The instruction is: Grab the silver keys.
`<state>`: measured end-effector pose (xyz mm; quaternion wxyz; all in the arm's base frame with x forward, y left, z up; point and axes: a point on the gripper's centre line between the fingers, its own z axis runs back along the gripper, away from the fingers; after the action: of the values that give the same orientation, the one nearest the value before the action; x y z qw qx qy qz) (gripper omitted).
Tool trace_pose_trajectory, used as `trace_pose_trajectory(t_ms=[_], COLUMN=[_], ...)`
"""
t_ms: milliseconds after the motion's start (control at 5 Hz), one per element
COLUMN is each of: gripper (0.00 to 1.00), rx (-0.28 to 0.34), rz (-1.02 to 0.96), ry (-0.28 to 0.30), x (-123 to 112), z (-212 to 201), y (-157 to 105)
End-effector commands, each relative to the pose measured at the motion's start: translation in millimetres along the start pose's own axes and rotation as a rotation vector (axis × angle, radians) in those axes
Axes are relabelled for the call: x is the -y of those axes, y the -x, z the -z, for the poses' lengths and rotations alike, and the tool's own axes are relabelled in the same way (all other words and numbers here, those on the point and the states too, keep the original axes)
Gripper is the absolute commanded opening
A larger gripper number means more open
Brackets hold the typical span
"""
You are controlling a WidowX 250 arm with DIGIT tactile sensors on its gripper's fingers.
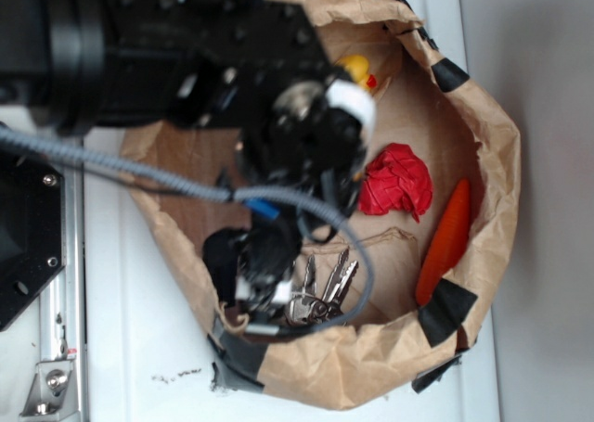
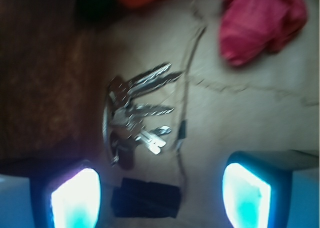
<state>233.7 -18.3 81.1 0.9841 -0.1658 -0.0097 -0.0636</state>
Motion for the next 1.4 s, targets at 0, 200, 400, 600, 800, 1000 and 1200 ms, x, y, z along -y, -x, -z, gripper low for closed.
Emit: trace_pose_trajectory(t_ms=[0,200,400,600,800,1000,1200], gripper=[1.00,1.00,1.00,1.00,1.00,1.00,1.00], rx=[0.034,0.072,0.097,0.139,0.170,0.179,0.178], rz=[0.052,0.072,0.092,0.130,0.130,0.092,0.023], ry=[0.071,0.040,0.052,0.064,0.047,0.053,0.101], x=[24.0,27.4,27.4,33.8,32.5,27.3,18.0], z=[0.9,8.0,14.7,19.2,17.9,10.2,-6.4], y=[3.3,1.8,0.8,2.7,0.0,-8.3,-20.6])
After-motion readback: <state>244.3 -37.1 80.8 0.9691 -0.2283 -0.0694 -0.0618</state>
